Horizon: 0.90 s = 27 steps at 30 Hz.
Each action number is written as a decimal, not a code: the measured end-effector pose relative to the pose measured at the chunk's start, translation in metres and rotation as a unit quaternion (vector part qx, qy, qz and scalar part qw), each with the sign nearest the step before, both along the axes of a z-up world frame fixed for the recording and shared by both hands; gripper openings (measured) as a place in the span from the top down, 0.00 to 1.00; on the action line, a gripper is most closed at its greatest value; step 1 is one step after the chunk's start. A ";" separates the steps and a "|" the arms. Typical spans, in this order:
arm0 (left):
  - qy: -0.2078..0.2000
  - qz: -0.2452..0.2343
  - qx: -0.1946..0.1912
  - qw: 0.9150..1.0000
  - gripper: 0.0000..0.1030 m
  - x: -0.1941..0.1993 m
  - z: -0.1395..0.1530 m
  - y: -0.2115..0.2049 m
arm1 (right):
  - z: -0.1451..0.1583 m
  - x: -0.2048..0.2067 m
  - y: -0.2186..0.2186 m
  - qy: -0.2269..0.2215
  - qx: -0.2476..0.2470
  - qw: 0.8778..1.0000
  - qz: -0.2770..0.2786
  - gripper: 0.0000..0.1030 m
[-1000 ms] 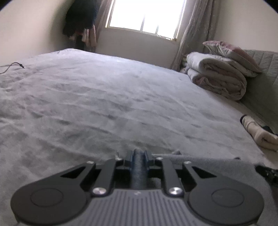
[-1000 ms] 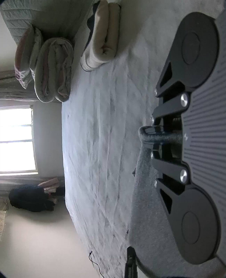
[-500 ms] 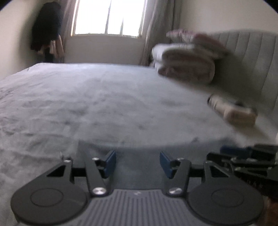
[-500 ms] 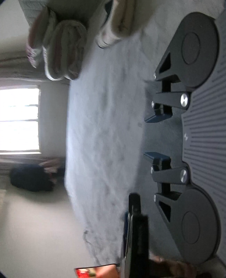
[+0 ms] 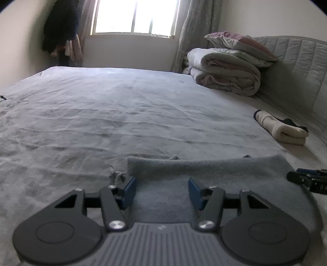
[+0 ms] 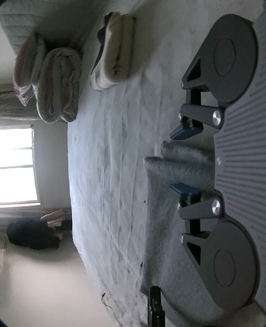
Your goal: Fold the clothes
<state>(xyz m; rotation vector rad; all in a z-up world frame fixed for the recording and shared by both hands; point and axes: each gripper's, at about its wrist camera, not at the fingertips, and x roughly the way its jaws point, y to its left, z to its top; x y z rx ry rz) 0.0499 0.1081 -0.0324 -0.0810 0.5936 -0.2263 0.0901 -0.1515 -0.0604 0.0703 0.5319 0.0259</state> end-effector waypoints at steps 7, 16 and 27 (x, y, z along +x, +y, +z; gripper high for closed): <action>0.062 0.039 -0.044 0.996 0.35 0.007 -0.003 0.027 | 0.011 -0.020 -0.004 -0.009 0.001 1.000 -0.001 0.33; 0.159 0.040 -0.205 0.965 0.10 0.016 -0.004 0.067 | 0.026 -0.012 0.016 -0.022 0.051 0.998 0.004 0.14; 0.214 -0.013 -0.275 0.937 0.11 0.022 -0.020 0.066 | 0.019 -0.007 0.062 -0.020 0.008 0.997 0.071 0.09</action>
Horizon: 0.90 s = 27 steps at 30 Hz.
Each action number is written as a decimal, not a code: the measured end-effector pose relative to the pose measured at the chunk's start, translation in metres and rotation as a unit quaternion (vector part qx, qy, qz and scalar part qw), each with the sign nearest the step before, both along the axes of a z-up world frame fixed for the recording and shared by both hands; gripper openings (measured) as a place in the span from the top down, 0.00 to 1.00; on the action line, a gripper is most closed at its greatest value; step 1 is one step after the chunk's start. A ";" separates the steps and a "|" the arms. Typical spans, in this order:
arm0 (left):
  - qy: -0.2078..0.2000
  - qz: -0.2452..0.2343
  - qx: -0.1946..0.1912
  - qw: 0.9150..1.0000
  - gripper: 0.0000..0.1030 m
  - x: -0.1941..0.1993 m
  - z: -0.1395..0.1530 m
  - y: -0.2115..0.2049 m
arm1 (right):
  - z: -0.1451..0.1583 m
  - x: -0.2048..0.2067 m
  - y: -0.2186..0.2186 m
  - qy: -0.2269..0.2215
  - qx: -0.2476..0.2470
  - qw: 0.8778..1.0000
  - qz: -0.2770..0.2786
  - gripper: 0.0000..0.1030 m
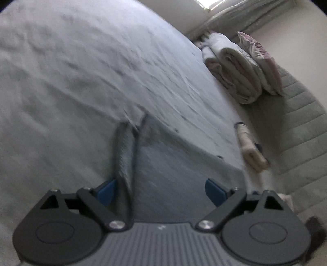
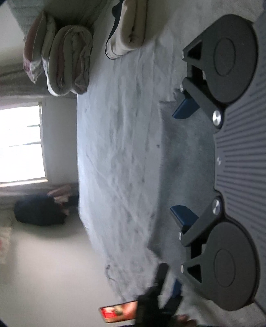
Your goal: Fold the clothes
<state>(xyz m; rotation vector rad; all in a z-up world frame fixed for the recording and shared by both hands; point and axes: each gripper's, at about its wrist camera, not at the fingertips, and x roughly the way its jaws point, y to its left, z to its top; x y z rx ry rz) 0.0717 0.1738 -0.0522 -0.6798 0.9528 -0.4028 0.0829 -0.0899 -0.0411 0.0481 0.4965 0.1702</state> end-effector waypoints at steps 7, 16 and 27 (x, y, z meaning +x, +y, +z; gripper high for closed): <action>0.041 0.015 -0.058 0.997 0.22 0.003 -0.012 0.015 | -0.004 0.002 0.006 0.029 0.050 0.996 0.064 0.19; 0.076 0.021 -0.076 0.994 0.44 0.002 -0.019 0.032 | -0.006 0.006 0.012 0.081 0.131 0.980 0.127 0.83; 0.058 0.008 -0.040 0.997 0.38 0.009 -0.015 0.028 | -0.002 0.000 0.011 0.094 0.149 0.976 0.129 0.83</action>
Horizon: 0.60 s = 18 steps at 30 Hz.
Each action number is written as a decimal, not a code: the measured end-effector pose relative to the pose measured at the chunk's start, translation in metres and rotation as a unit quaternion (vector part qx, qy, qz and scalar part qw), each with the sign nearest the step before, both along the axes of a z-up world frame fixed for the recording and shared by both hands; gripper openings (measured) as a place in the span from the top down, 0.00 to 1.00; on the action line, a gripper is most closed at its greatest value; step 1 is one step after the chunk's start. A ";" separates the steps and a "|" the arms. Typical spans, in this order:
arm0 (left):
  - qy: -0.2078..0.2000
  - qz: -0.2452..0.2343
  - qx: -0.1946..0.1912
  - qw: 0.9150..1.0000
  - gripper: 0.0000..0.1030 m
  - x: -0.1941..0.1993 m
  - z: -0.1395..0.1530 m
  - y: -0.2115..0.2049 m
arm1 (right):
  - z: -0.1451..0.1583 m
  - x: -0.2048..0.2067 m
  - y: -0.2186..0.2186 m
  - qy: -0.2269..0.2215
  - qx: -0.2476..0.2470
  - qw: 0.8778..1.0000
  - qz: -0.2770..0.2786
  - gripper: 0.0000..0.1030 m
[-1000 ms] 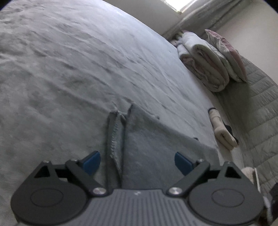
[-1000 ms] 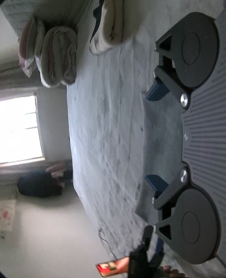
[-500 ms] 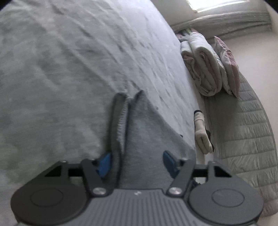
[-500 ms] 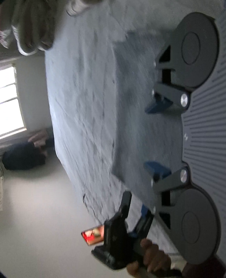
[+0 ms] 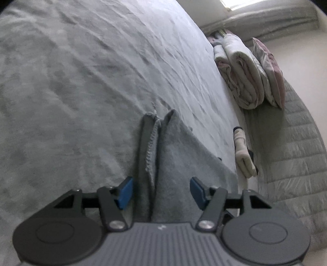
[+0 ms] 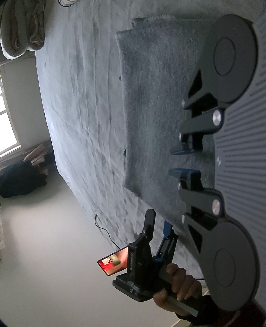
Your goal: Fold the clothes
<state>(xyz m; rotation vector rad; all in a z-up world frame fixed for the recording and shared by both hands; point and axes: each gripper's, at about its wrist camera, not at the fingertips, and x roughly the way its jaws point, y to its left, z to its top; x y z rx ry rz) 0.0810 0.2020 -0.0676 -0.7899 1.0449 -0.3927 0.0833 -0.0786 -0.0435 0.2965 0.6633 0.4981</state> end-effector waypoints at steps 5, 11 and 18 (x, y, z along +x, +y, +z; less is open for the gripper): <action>-0.012 -0.003 0.033 0.999 0.43 -0.003 0.004 -0.010 | -0.001 0.000 0.001 0.003 -0.008 1.000 -0.013 0.83; 0.000 0.001 0.009 1.000 0.75 -0.004 -0.006 -0.011 | -0.005 0.004 0.000 0.013 0.004 0.999 -0.030 0.86; -0.016 -0.001 -0.053 0.998 0.81 -0.008 0.015 -0.014 | -0.016 0.020 0.006 0.076 -0.018 0.995 -0.055 1.00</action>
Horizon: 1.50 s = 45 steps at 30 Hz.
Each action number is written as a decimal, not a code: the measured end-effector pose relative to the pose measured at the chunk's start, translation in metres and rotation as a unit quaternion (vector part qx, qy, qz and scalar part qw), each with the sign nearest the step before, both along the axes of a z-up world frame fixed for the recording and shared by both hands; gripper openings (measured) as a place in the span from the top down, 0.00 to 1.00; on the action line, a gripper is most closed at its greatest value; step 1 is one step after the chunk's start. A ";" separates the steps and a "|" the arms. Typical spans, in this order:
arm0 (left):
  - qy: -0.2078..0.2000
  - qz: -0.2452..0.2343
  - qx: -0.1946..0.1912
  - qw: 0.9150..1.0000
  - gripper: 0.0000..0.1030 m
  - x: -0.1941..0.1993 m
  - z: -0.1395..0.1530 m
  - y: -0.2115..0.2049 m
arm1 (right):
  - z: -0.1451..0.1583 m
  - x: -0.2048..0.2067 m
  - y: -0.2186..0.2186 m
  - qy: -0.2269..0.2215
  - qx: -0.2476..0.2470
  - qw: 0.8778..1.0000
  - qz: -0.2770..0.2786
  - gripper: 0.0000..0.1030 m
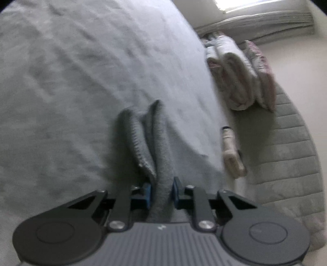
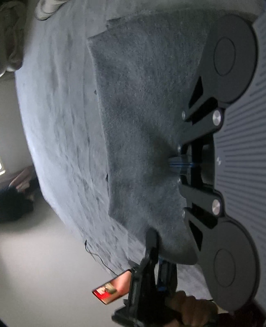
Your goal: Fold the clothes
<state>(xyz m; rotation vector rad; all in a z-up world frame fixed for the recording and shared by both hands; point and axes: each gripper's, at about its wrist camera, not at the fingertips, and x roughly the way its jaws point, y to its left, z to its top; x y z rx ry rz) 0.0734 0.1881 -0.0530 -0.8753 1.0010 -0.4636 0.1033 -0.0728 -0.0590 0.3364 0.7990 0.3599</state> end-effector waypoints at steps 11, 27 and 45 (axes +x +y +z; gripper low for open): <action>-0.047 -0.036 0.025 0.998 0.81 0.002 0.048 -0.066 | 0.008 -0.006 -0.067 0.047 0.167 0.982 -0.081 0.82; -0.034 -0.121 0.040 0.991 0.68 0.001 0.054 -0.161 | 0.002 -0.031 -0.149 0.096 0.376 0.903 -0.184 0.39; -0.223 -0.120 0.216 0.943 0.29 -0.082 0.069 -0.159 | 0.013 -0.035 -0.142 0.112 0.366 0.909 -0.163 0.38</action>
